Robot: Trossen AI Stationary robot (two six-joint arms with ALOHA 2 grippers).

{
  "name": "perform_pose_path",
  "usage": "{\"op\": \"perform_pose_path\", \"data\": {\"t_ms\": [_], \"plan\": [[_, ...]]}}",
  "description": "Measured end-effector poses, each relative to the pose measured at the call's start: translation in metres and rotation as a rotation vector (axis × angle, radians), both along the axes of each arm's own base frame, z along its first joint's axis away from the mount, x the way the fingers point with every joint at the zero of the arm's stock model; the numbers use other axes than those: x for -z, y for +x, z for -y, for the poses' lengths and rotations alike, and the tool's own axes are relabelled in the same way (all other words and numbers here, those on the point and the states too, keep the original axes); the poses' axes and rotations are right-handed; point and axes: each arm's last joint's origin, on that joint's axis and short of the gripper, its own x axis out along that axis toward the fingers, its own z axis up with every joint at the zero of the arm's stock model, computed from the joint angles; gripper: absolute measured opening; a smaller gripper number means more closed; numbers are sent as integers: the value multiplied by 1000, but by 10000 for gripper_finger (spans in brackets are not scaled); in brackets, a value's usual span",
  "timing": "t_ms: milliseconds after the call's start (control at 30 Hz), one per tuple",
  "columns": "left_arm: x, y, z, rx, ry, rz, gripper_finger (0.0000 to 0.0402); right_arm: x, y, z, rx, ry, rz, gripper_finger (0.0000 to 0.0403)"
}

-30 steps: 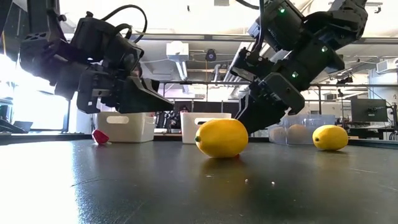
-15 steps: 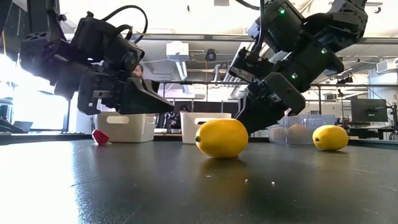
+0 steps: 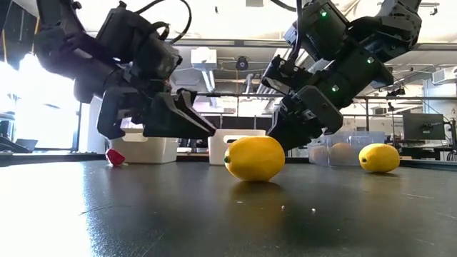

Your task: Sort produce into baskets

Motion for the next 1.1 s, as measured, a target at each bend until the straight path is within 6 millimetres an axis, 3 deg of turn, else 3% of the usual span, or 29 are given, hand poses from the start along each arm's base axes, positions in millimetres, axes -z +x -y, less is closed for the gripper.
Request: {"op": "perform_pose_path", "data": {"t_ms": [400, 1100], "plan": [[8, 31, 6, -99, 75, -58, 90, -1, 1, 0, 8, 8, 19, 1], [6, 38, 2, -28, -4, -80, 90, -2, 1, 0, 5, 3, 22, 0]]}}
